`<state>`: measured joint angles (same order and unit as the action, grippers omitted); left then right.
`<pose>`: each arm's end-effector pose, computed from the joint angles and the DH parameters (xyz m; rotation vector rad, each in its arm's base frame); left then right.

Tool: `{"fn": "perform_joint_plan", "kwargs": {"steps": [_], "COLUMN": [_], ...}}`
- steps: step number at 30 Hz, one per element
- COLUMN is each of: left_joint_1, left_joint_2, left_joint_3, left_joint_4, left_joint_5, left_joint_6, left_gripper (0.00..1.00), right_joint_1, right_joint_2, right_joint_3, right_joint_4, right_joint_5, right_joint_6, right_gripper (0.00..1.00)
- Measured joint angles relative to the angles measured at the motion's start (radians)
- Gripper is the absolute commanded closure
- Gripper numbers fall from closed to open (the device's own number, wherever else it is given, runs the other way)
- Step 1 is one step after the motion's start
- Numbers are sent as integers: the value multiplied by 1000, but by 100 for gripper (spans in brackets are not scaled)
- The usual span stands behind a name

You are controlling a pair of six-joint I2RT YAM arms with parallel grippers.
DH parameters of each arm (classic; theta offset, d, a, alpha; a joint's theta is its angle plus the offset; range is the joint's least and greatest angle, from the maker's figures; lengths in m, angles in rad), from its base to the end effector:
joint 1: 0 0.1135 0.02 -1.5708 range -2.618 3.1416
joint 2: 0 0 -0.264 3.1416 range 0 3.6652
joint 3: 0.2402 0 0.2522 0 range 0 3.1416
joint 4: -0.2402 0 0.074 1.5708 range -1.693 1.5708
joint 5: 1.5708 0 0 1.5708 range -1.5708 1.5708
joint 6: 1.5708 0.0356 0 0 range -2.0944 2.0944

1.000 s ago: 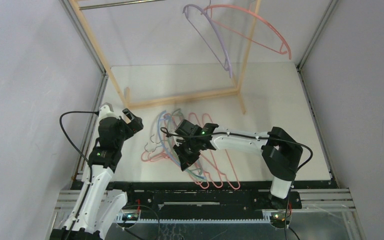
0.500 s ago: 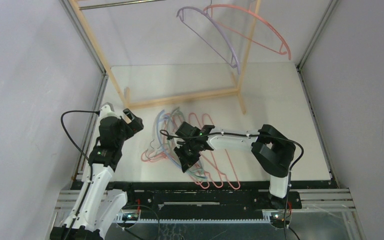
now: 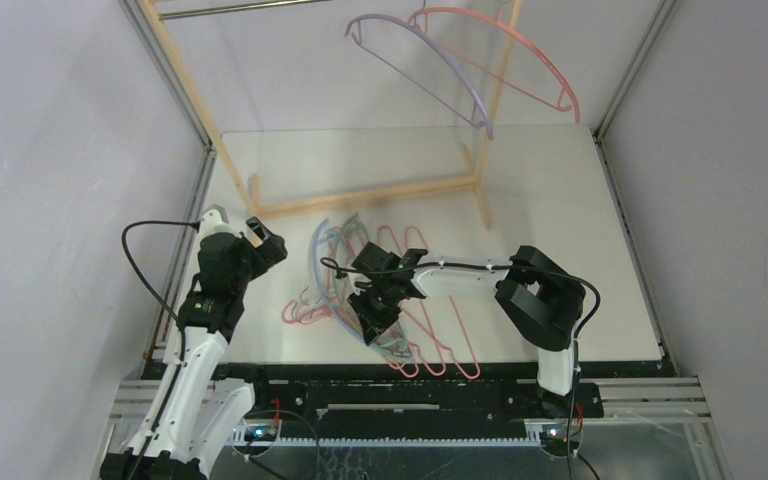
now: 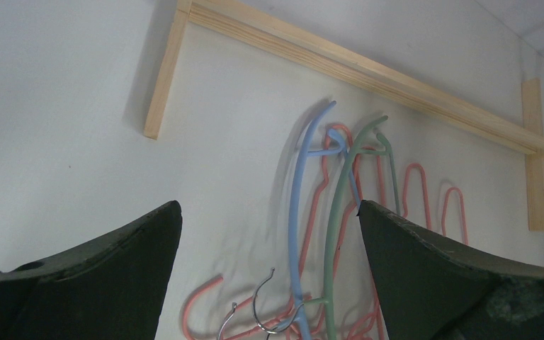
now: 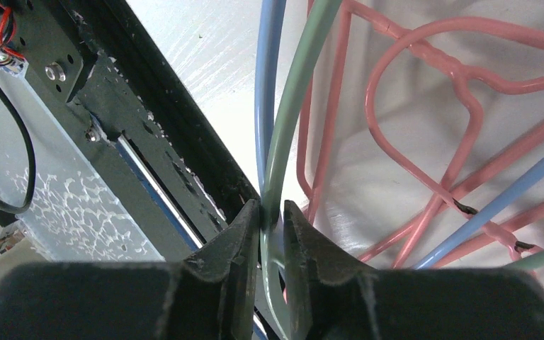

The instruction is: Organize the hangers

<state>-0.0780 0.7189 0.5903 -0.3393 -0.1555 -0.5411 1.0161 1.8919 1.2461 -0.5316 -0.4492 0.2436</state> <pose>0.1693 -0.0077 0.2662 -0.5627 1.9612 -0.2307 0.1847 0.3275 0.1665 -1.2383 2.6877 0.8927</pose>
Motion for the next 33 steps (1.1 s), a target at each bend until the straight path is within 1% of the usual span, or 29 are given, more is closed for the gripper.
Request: {"fn": "perform_joint_plan", "kwargs": {"steps": [3, 8, 10, 19, 22, 27, 33], "left_joint_1": [1, 2, 3, 3, 3, 4, 5], "left_joint_2": [-3, -8, -8, -28, -36, -37, -40], "left_joint_3": [0, 0, 0, 0, 0, 0, 0], "left_joint_4": [-2, -7, -7, -8, -10, -16, -19], "left_joint_5": [-1, -3, -5, -11, -17, -23, -26], "left_joint_6": [0, 0, 0, 0, 0, 1, 3], "left_gripper": [0, 1, 1, 0, 1, 0, 0], "right_joint_1": [0, -2, -2, -8, -11, -32, -102], "right_joint_2": [0, 0, -2, -68, -135, -297, -439], "right_joint_3": [0, 0, 0, -1, -4, 3, 21], "right_joint_4": [8, 9, 8, -4, -13, -40, -48], "right_joint_5": [3, 3, 4, 22, 48, 118, 182], "right_joint_6": [0, 0, 0, 1, 6, 25, 67], "right_gripper": [90, 94, 100, 100, 100, 100, 100]}}
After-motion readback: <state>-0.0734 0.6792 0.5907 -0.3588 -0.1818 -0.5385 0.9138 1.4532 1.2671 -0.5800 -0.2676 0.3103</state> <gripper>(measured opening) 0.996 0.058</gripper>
